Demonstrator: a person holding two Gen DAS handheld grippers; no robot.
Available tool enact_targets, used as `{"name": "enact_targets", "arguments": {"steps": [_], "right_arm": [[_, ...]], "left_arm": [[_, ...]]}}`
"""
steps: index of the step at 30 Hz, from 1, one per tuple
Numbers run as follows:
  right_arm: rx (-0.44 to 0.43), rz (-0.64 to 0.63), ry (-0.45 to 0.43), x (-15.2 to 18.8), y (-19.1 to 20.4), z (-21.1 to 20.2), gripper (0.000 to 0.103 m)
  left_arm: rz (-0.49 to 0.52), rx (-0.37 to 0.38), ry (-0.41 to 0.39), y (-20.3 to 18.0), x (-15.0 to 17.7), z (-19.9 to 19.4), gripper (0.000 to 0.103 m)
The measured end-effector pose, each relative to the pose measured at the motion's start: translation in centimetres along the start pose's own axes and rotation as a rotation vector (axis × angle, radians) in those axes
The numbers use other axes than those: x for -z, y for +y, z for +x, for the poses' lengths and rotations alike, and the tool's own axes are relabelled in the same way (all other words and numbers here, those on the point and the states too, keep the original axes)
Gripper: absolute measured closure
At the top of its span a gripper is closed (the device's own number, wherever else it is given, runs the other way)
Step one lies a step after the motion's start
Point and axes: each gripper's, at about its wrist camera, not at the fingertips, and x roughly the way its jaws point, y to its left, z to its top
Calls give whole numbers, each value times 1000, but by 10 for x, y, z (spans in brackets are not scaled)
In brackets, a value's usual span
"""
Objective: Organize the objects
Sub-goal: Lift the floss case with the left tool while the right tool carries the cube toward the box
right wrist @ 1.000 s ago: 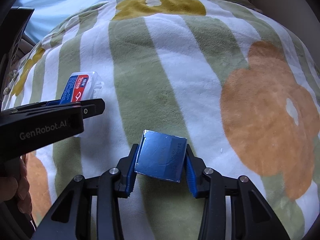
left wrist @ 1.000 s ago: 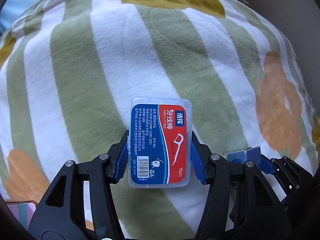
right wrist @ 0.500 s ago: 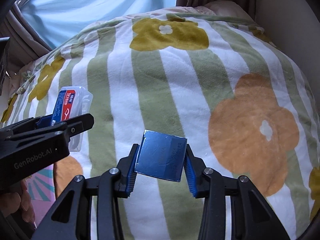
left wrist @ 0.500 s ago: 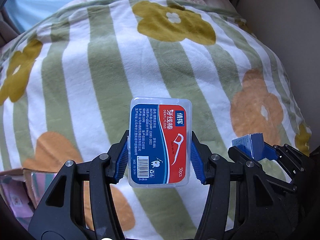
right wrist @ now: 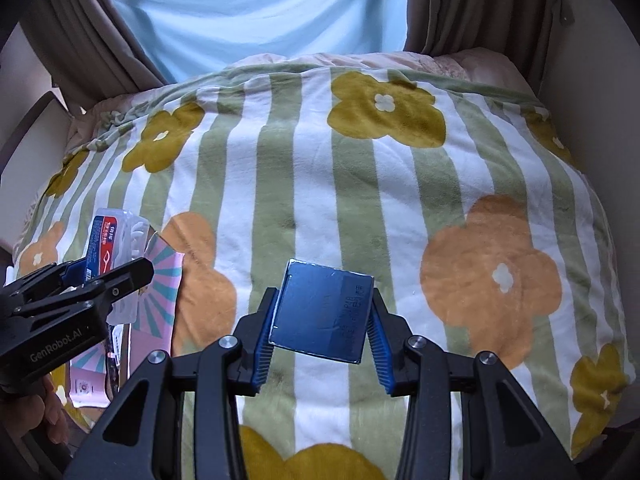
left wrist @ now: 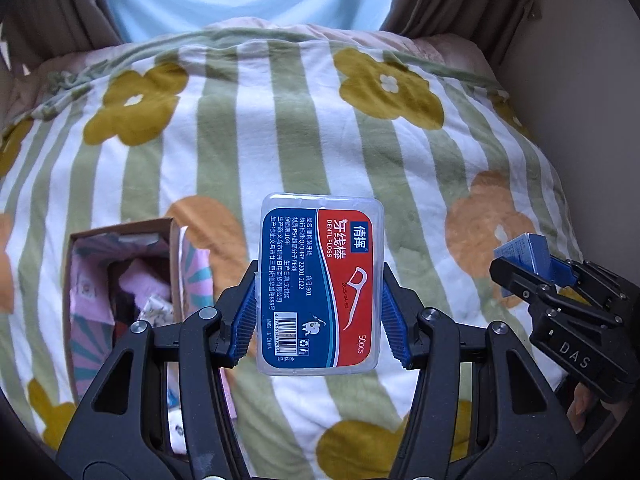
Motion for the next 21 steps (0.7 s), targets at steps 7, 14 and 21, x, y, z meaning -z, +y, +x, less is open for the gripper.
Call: {"name": "enact_targets", "arguments": {"steps": [7, 14, 21], "right_arm": [[-23, -19, 0, 24, 4, -36, 64], [-41, -26, 3, 39, 2, -44, 64], [-67, -74, -15, 37, 14, -49, 64]], "left_arm": [[-62, -44, -7, 9, 46, -51, 52], [-94, -53, -2, 4, 82, -66, 52], [-129, -70, -34, 8, 86, -80, 52]]}}
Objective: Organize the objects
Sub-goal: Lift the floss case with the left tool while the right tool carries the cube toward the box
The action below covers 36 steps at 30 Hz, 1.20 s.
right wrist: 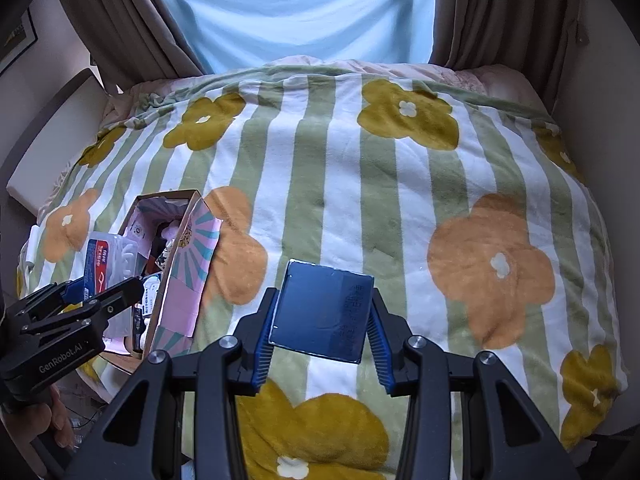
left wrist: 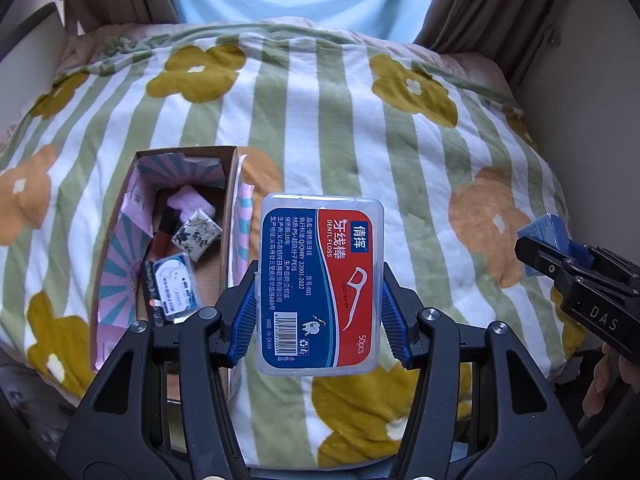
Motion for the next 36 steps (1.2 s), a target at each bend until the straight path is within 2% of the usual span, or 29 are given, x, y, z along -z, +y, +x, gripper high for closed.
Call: {"name": "enact_targets", "arguments": {"steps": [12, 23, 29, 36], "right_arm": [[-100, -172, 9, -19, 58, 17, 64], [-215, -408, 53, -45, 148, 57, 64], [-246, -529, 98, -57, 196, 98, 64], [-267, -637, 142, -68, 249, 159, 65]], "left_arm": [[-128, -81, -26, 46, 10, -15, 52], [-354, -182, -22, 124, 37, -18, 52], [-468, -211, 13, 161, 54, -3, 52], [-532, -215, 74, 185, 67, 41, 52]]}}
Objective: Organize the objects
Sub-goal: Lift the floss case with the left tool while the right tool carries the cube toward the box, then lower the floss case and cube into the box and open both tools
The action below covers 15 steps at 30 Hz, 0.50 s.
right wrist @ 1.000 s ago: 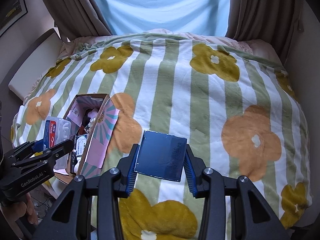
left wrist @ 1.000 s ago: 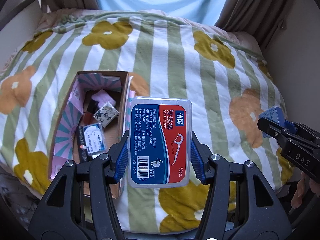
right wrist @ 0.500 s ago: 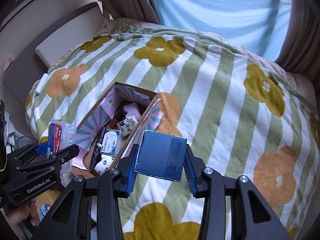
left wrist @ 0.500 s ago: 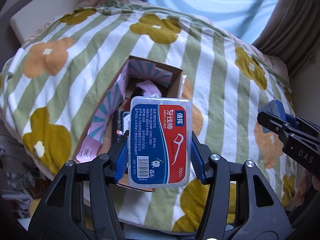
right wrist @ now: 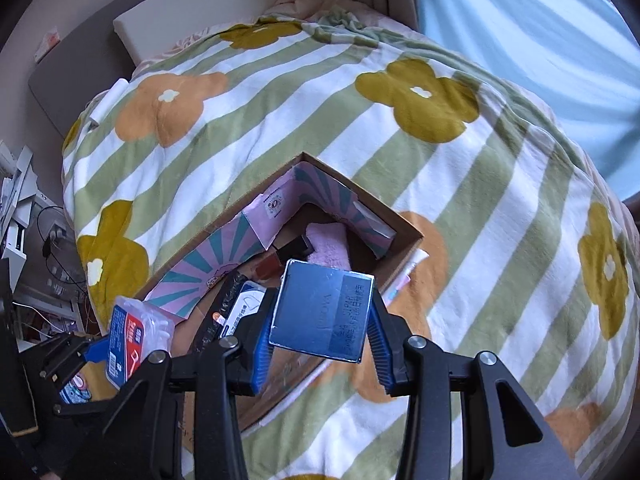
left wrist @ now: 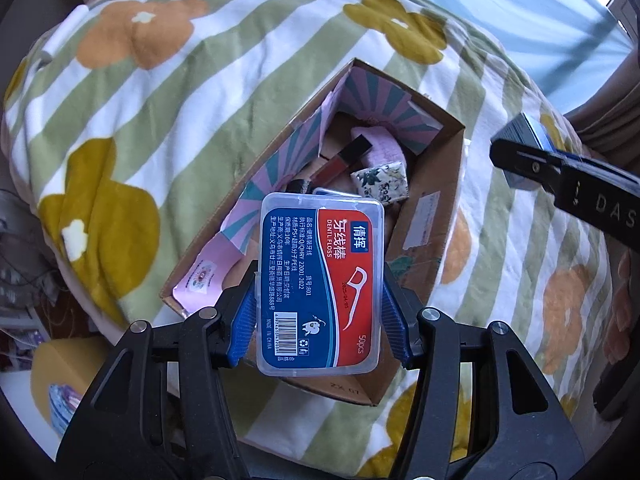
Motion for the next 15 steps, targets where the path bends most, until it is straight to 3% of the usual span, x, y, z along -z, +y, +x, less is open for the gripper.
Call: {"name": "enact_targets", "arguments": {"steps": [8, 15], "right_arm": [[-30, -67, 54, -40, 12, 81, 65], [-54, -65, 101, -51, 12, 115, 65]], "left_arm": [[-50, -6, 32, 8, -14, 51, 52], [-62, -2, 44, 11, -29, 74, 52]]}}
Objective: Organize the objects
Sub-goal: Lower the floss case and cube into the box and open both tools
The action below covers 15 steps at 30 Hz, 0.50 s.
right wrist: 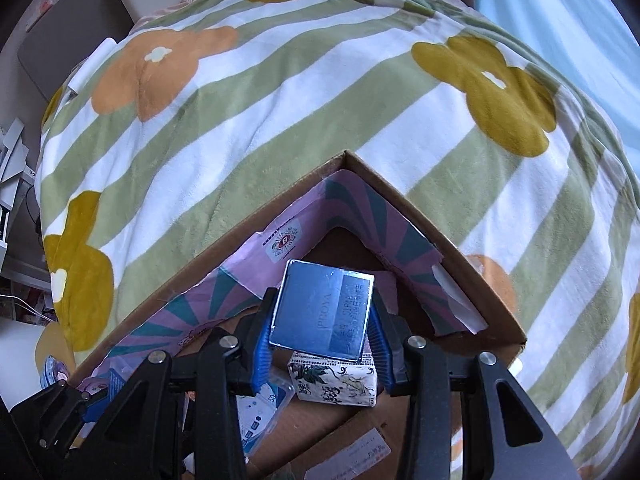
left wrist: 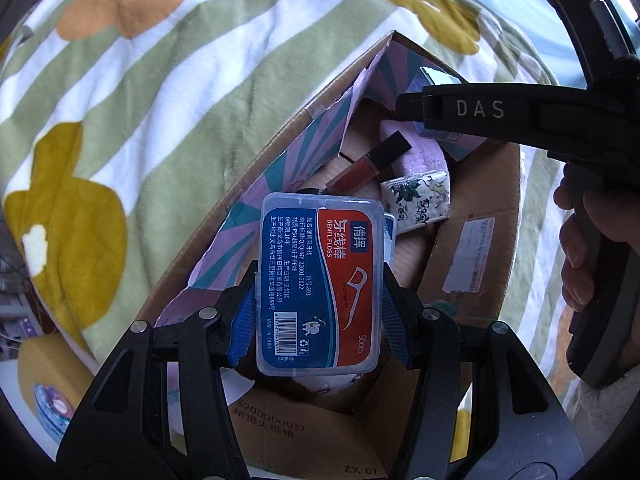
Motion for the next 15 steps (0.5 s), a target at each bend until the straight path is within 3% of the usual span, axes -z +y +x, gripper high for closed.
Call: {"name": "enact_targets", "arguments": {"steps": [6, 7, 8, 9, 10, 15], "right_arm": [[-43, 15, 42, -12, -4, 15, 60], [-39, 9, 46, -13, -3, 17, 55], [-35, 4, 52, -14, -3, 18, 33], [-38, 5, 54, -15, -3, 18, 7], [-60, 8, 57, -14, -5, 18, 0], [-69, 40, 57, -11, -11, 16, 0]], "left_arm": [[18, 4, 3, -3, -7, 4, 50], [22, 1, 9, -3, -7, 5, 38], [25, -11, 18, -5, -8, 6, 24], [30, -18, 24, -6, -8, 7, 1], [33, -2, 22, -7, -7, 6, 0], [43, 11, 58, -9, -3, 10, 0]]}}
